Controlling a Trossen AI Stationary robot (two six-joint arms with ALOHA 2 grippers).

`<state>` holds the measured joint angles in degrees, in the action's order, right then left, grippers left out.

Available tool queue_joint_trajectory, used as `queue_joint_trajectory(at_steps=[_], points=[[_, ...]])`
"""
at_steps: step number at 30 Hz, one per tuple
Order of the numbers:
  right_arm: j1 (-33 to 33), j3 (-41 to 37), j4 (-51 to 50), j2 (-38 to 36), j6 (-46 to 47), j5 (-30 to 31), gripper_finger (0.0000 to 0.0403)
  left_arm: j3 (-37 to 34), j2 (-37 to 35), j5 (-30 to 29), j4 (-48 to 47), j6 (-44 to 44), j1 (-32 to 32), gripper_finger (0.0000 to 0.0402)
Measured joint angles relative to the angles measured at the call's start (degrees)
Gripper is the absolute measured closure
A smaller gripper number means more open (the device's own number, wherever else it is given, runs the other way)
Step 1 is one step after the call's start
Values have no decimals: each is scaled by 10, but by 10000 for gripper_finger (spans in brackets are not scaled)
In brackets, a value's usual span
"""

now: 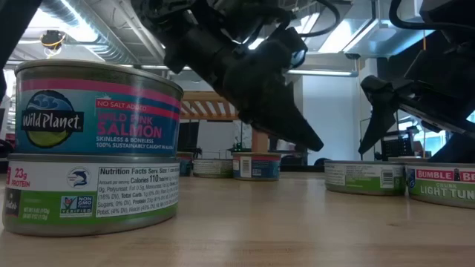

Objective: Stack canned seafood by type on shelf
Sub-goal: Put the green tuna can on the shelf

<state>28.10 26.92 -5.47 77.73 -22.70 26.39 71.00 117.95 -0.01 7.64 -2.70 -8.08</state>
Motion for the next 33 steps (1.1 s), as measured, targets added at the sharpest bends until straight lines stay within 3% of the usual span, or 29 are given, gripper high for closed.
queue_joint_trajectory(at_steps=[7,11,25,33], points=[[0,0,-1,0,0,0,84,0,0,20,-4,18,0,401],[0,0,-1,0,0,0,84,0,0,22,39,51,0,396],[0,0,-2,-1,1,0,84,1,25,22,104,76,2,287],[0,0,-4,-1,1,-5,84,0,52,18,126,151,6,288]])
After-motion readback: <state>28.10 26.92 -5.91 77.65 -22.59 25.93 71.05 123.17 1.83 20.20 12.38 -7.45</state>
